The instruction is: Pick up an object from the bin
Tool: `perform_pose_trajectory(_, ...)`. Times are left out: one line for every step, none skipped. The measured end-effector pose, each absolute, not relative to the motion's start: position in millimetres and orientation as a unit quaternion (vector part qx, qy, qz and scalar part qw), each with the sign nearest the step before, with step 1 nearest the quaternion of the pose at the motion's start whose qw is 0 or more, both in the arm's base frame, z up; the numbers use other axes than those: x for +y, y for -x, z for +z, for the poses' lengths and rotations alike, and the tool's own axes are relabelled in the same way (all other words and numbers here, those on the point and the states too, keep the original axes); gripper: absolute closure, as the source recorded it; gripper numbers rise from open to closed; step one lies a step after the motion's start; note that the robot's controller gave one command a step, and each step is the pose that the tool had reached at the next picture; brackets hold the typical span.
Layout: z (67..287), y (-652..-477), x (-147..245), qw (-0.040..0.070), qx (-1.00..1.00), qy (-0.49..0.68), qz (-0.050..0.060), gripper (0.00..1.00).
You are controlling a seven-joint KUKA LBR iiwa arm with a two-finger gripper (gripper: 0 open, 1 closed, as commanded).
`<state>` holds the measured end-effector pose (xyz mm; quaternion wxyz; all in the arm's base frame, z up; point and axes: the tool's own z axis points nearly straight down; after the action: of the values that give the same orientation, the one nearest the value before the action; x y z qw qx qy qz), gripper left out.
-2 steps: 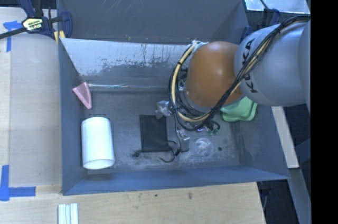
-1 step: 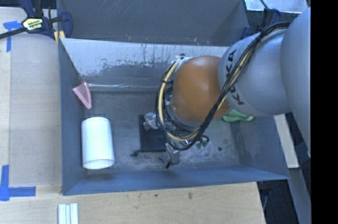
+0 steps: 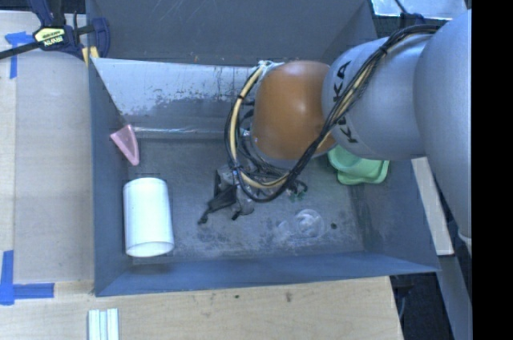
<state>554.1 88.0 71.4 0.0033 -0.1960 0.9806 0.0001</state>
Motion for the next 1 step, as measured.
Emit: perform_pose_trajectory(71.4,-554.1,88.0,0.003,0.981,0.196,0.0,1.0)
